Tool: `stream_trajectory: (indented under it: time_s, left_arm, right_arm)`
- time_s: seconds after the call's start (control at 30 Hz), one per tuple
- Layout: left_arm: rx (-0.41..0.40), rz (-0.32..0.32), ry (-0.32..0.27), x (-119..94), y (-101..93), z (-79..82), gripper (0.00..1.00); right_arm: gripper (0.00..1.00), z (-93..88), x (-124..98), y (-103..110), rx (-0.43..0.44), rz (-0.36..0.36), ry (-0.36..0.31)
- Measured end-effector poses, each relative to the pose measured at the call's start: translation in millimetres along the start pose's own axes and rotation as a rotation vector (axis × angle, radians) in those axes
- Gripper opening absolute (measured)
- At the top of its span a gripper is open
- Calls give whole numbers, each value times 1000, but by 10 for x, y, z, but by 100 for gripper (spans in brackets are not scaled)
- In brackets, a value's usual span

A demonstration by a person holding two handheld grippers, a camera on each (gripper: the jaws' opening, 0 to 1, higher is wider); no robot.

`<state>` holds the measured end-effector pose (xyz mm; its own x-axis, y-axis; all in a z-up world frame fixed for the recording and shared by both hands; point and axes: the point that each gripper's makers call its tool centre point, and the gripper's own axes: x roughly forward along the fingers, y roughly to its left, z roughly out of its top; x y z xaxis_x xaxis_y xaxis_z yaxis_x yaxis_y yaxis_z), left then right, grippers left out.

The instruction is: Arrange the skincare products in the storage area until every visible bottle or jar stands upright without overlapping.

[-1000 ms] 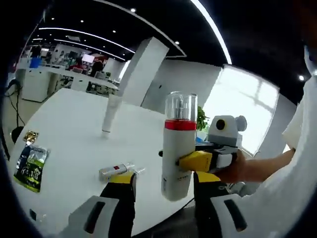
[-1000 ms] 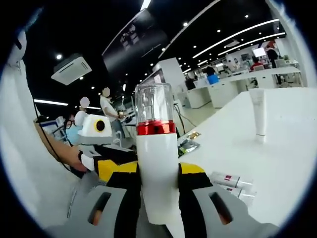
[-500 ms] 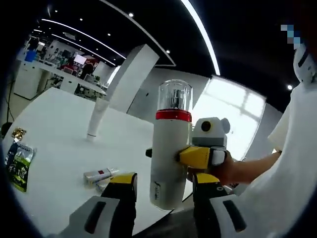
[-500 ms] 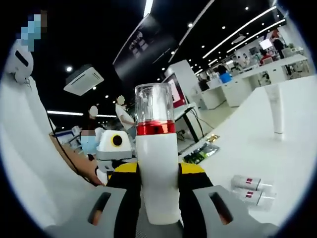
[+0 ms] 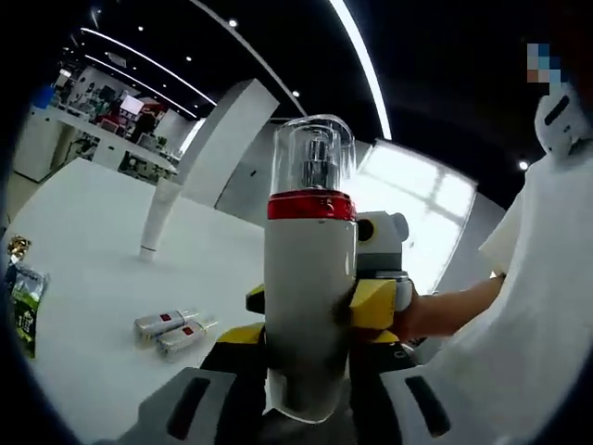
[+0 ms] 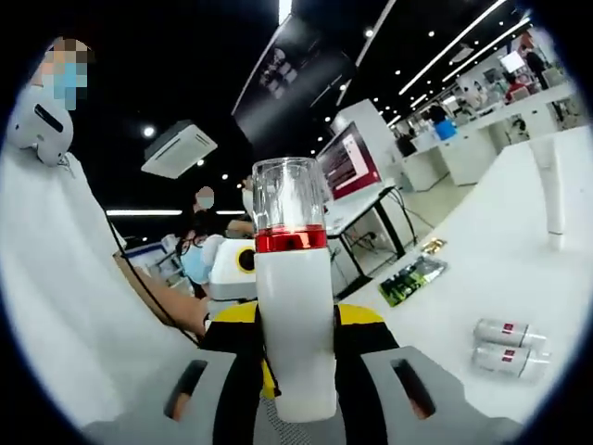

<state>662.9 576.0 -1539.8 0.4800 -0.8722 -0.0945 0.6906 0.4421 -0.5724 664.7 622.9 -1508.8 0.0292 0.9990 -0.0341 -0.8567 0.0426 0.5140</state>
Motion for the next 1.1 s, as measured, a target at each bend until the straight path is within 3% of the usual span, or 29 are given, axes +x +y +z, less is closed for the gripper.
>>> stream_trajectory:
  time_s: [0.7,0.93,1.1]
  left_arm:
    - [-13,-30,25,-9,-7,-60,37]
    - [20,-10,57,-11,-1,-124,35]
    - [56,7,100,-5,20,-200,35]
  right_arm:
    - [26,-68,146,55,61,21,-32]
    - [27,-103,127,57,48,-7,-40]
    - [28,-178,127,68,-24,-52,-5]
